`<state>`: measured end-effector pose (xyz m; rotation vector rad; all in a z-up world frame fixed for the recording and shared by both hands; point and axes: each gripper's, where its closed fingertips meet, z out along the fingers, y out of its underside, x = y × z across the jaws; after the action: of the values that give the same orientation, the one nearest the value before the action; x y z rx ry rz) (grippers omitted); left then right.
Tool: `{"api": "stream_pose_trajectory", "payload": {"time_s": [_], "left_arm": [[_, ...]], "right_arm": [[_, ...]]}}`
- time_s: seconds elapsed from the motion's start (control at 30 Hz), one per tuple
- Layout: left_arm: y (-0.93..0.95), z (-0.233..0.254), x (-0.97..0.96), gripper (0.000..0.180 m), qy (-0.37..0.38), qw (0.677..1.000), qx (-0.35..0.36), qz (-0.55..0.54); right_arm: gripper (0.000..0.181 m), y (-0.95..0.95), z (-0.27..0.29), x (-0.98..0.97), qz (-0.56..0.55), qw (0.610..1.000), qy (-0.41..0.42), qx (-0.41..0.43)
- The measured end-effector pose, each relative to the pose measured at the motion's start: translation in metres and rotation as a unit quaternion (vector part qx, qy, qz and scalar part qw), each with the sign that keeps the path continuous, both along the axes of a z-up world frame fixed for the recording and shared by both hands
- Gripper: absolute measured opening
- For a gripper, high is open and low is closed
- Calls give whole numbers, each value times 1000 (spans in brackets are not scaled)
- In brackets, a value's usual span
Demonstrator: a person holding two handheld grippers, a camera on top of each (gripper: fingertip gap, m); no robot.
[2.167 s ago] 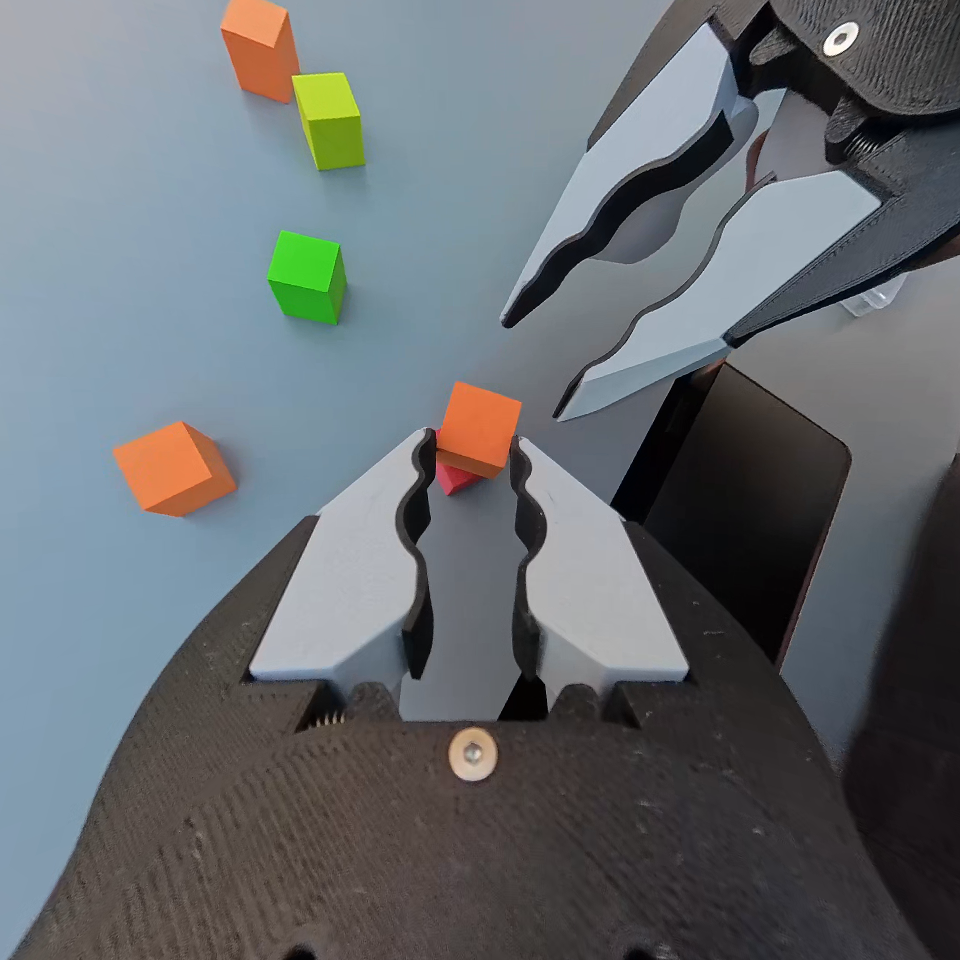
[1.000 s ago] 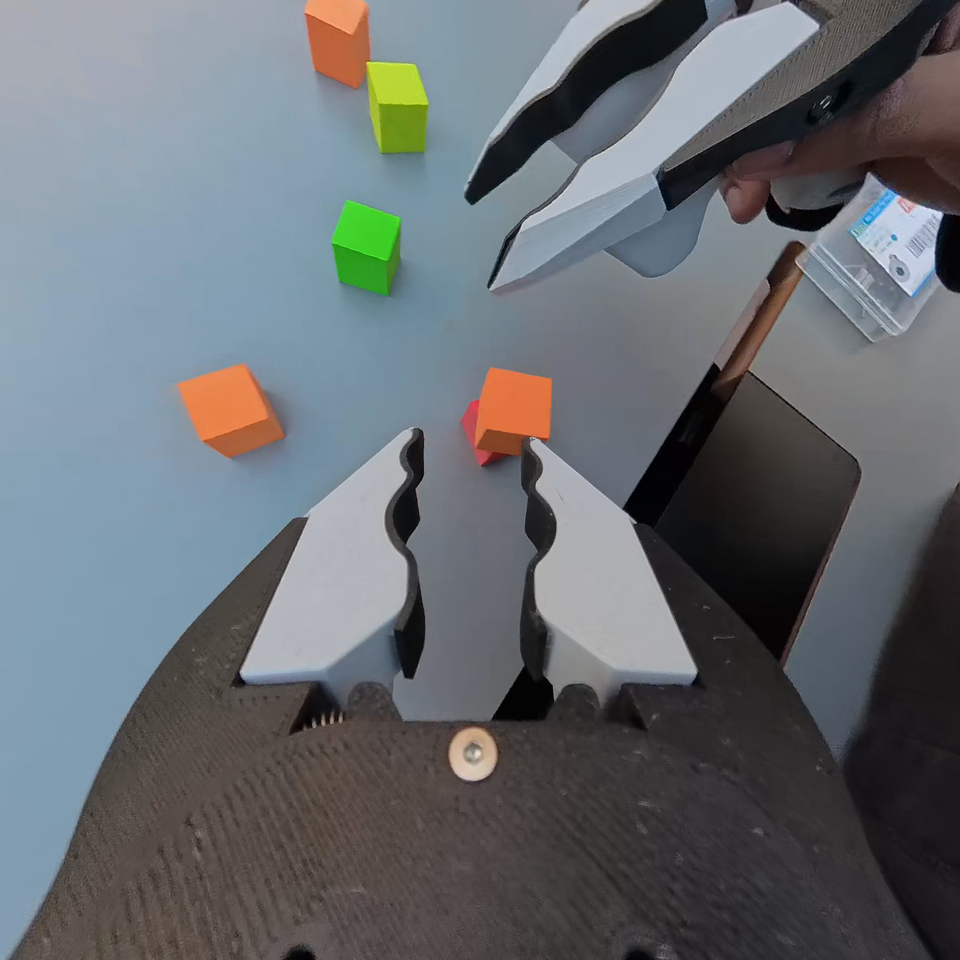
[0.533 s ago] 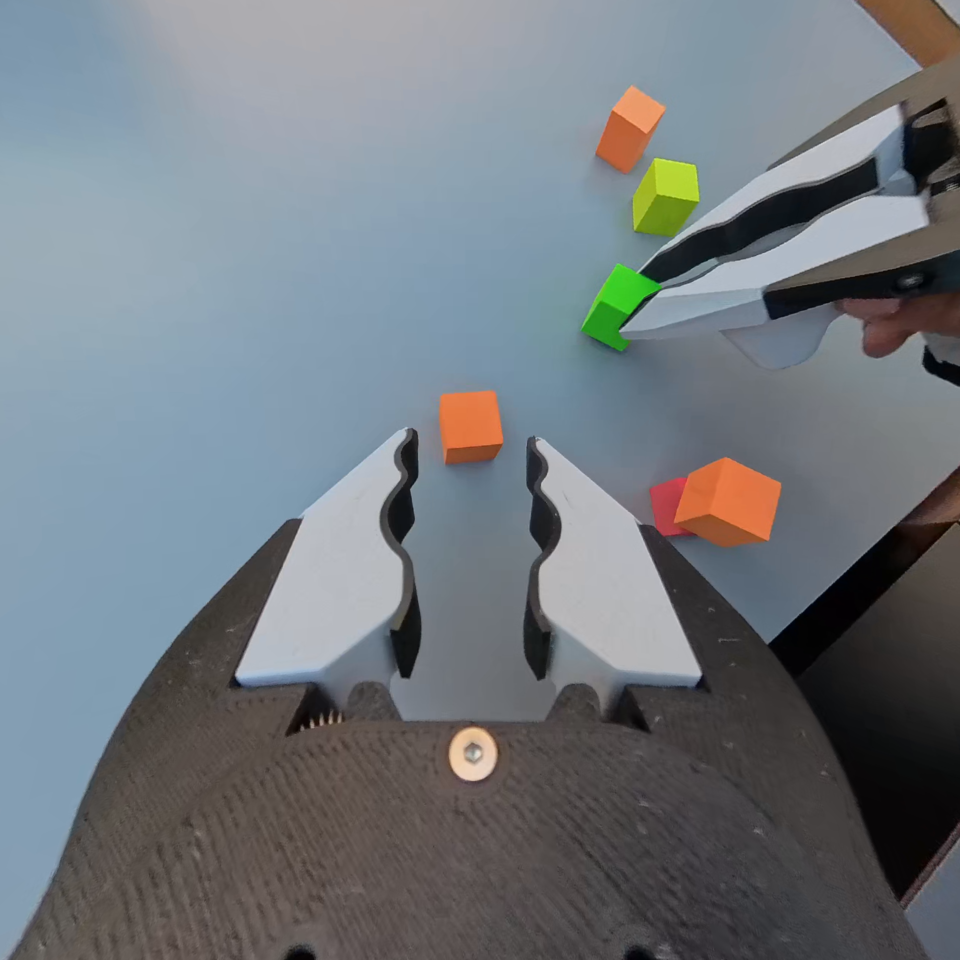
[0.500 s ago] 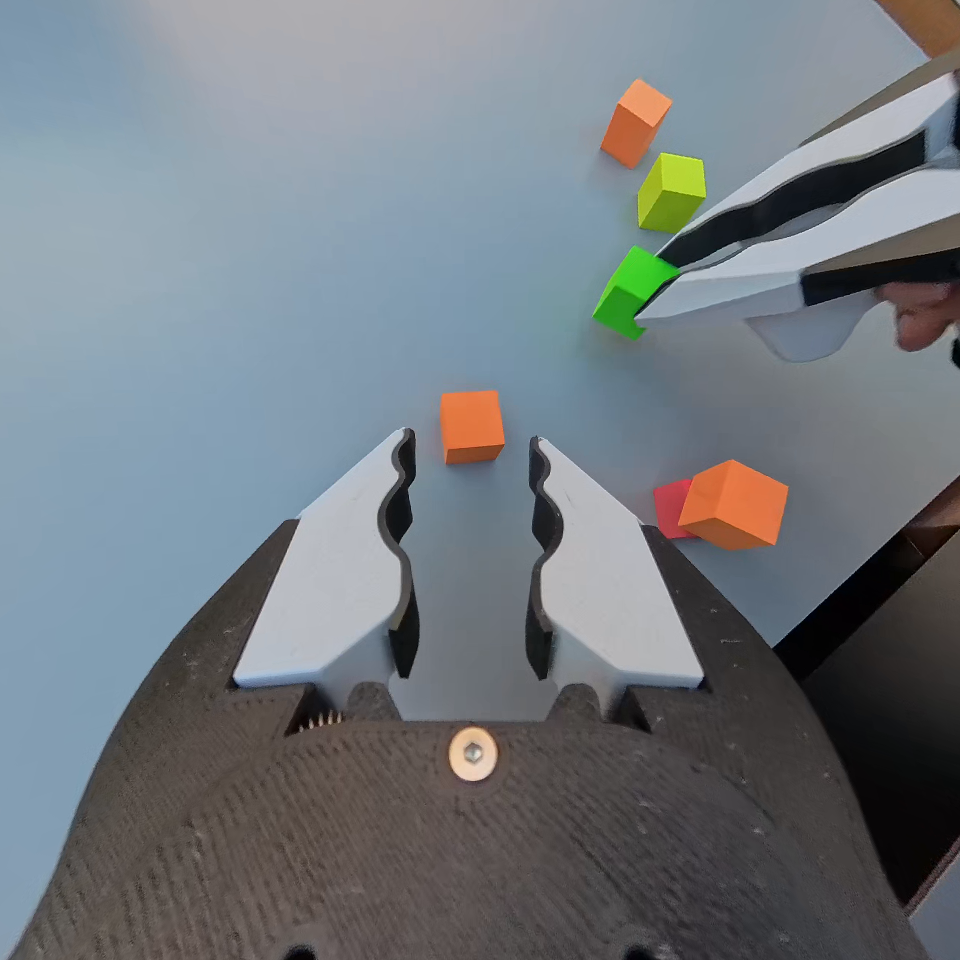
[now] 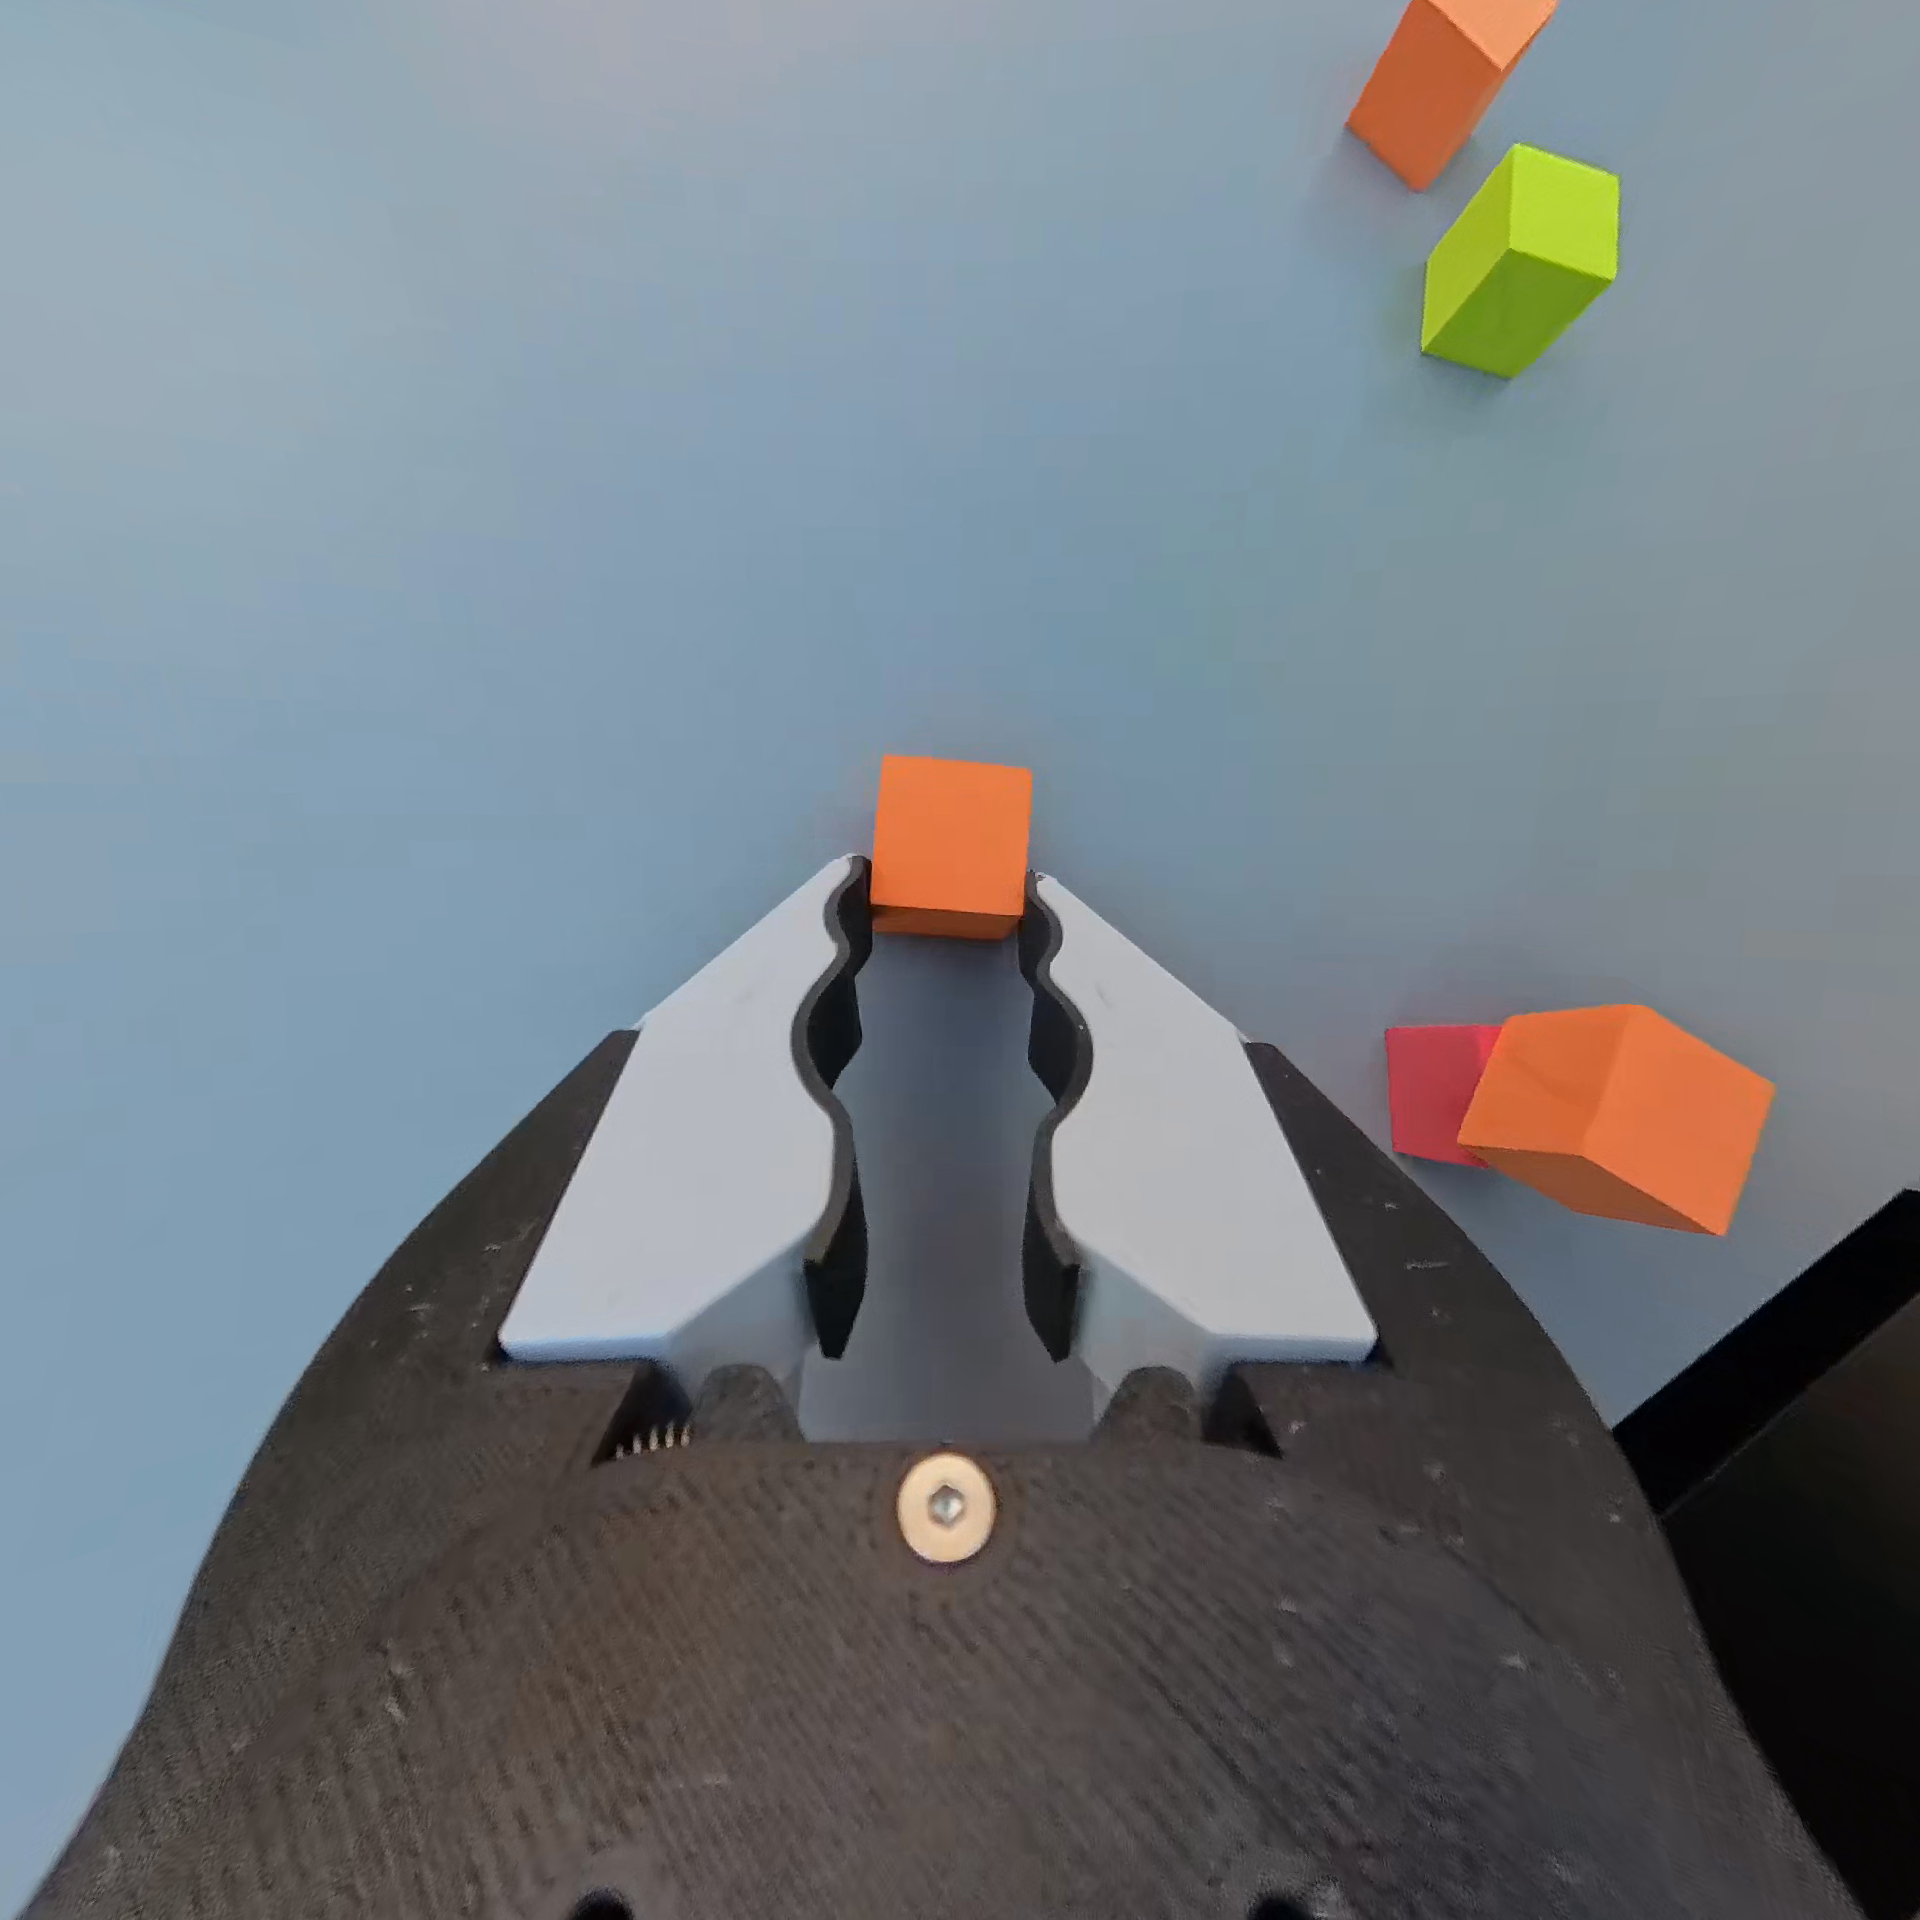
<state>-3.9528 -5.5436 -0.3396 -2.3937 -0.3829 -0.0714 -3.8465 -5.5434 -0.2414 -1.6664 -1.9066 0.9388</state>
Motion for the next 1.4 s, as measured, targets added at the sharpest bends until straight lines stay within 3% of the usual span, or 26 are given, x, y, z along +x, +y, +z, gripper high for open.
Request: {"api": "stream_pose_trajectory", "payload": {"time_s": [0.33,0.6,0.97,1.27,1.4], "left_arm": [[-23,62,20,25,-22,996,78,-48],[-30,100,79,25,-43,980,112,-160],[-16,98,105,25,-29,973,94,-207],[-13,75,114,27,-33,970,52,-234],[-12,84,114,40,-32,969,67,-234]], "right_arm": [[26,-24,-33,-3,69,996,-53,16],[25,-22,-36,-3,70,995,-61,26],[46,-17,-25,5,31,999,-31,-5],[47,21,-23,33,-39,999,-31,-12],[48,45,-17,29,-70,997,-14,-15]]}}
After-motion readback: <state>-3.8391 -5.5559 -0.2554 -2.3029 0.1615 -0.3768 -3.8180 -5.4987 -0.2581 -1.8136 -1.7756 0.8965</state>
